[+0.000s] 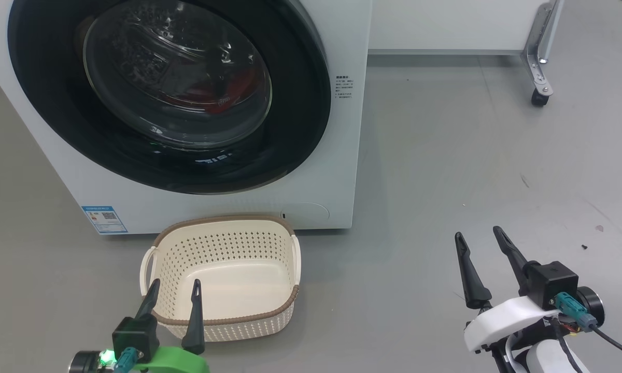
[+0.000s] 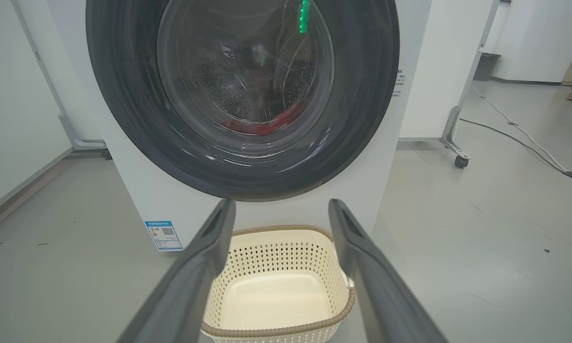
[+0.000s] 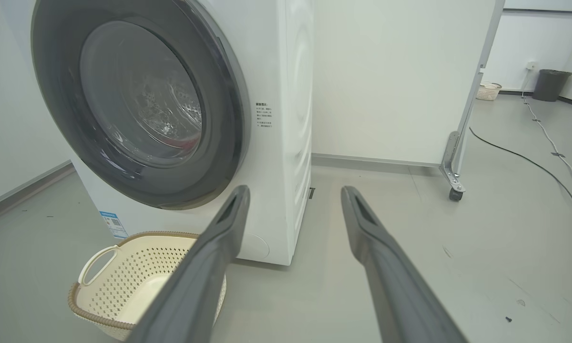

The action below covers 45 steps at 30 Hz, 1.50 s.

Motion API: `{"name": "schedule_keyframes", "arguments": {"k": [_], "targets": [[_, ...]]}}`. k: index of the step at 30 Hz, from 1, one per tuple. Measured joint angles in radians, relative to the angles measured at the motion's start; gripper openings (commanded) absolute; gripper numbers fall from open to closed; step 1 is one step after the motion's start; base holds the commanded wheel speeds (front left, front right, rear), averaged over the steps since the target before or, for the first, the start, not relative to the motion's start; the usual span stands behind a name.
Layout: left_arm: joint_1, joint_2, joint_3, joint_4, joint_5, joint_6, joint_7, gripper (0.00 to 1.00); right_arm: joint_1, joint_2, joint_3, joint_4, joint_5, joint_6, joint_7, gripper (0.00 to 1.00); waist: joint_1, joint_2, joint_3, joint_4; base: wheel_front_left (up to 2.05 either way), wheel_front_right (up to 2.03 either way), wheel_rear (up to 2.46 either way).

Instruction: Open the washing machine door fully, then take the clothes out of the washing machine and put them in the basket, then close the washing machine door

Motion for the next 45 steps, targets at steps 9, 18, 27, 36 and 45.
{"name": "schedule_keyframes", "arguments": {"k": [9,18,27,36,45], "targets": [[-0.001,0.000,-0.005,0.011,-0.036,0.001,0.000,1.00,0.000,0.028,-0.019,0.007,0.052,0.002,-0.006,1.00,0.0000,0.0000,0.000,-0.001,0.00,0.00,0.00],[-0.004,0.000,-0.008,0.025,-0.039,0.002,0.000,1.00,-0.006,0.027,-0.020,0.015,0.053,0.002,-0.007,1.00,0.0000,0.0000,0.001,0.000,0.00,0.00,0.00],[-0.023,0.000,-0.012,0.029,-0.039,0.006,0.000,1.00,-0.011,0.017,-0.017,0.020,0.046,0.003,-0.007,1.00,0.0000,0.0000,0.002,0.002,0.00,0.00,0.00],[-0.024,0.000,-0.013,0.031,-0.039,0.009,0.000,1.00,-0.011,0.017,-0.017,0.025,0.046,0.003,-0.007,1.00,0.0000,0.0000,0.002,0.007,0.00,0.00,0.00],[-0.024,0.000,-0.029,0.034,-0.042,0.010,0.000,1.00,-0.012,0.016,-0.016,0.027,0.046,0.010,-0.016,0.00,0.0000,0.0000,0.005,0.015,0.00,0.00,0.00]]}}
